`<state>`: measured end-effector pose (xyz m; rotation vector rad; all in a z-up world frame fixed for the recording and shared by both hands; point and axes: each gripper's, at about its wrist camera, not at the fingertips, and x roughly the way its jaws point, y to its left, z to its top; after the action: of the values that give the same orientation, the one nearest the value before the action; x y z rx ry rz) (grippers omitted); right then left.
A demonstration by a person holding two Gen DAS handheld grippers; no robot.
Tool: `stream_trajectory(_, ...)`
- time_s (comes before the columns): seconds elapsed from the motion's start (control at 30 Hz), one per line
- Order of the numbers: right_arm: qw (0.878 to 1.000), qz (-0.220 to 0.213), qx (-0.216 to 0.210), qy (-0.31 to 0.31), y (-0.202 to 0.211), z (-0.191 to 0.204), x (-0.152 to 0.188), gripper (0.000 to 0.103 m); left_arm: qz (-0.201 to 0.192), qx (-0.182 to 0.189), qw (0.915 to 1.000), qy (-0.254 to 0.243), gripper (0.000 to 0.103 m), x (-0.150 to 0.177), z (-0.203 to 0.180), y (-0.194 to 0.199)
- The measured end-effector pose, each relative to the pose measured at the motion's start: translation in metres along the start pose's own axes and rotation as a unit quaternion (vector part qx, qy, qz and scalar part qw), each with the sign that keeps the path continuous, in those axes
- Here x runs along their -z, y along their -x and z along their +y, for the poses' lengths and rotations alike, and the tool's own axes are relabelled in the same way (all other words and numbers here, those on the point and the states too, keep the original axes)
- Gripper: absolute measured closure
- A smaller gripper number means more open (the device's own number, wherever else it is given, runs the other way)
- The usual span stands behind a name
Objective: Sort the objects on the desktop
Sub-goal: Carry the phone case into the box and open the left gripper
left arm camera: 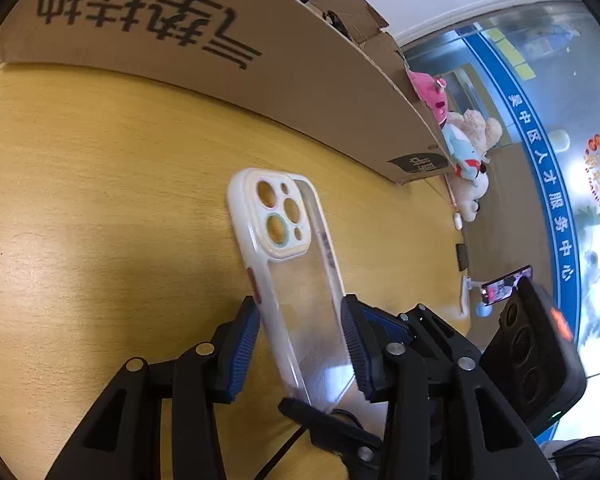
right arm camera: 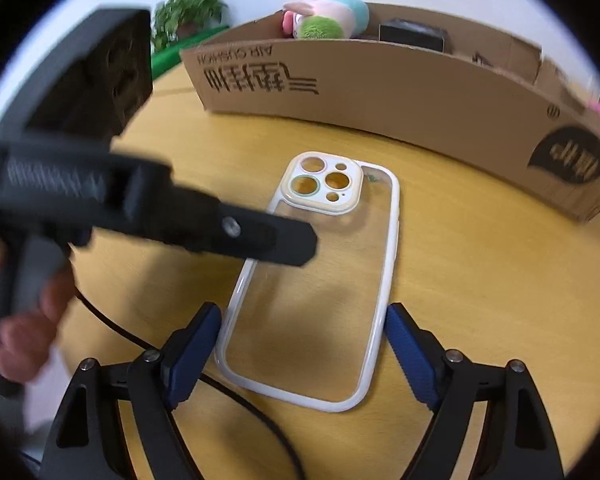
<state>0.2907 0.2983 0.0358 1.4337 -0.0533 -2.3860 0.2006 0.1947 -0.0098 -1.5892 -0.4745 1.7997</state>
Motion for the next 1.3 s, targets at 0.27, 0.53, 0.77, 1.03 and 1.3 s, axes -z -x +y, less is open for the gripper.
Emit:
stream_trajectory(0.27, 0.999, -0.044, 0.006, 0.008, 0.026, 0.01, -0.005, 0.02, -0.042, -0.015, 0.9984, -0.034, 0.077, -0.004, -0.028, 0.024)
stream_trajectory(0.53, 0.986, -0.155, 0.037, 0.042, 0.089, 0.01, -0.079, 0.02, -0.121, -0.029, 0.9833, -0.133, 0.077, -0.074, -0.102, 0.095)
stream_trajectory(0.77, 0.989, -0.145, 0.029, 0.005, 0.059, -0.03, -0.176, 0.021, -0.082, -0.022, 0.9899, -0.113, 0.077, -0.181, -0.092, 0.084)
stream_trajectory(1.03, 0.997, -0.044, 0.006, -0.068, -0.023, -0.069, -0.215, 0.021, 0.04, -0.065, 0.9969, -0.017, 0.069, -0.248, -0.018, 0.013)
stream_trajectory(1.3, 0.993, 0.028, -0.011, -0.111, -0.074, -0.074, -0.213, 0.036, 0.106, -0.14, 0.9845, 0.007, 0.048, -0.243, 0.008, -0.024)
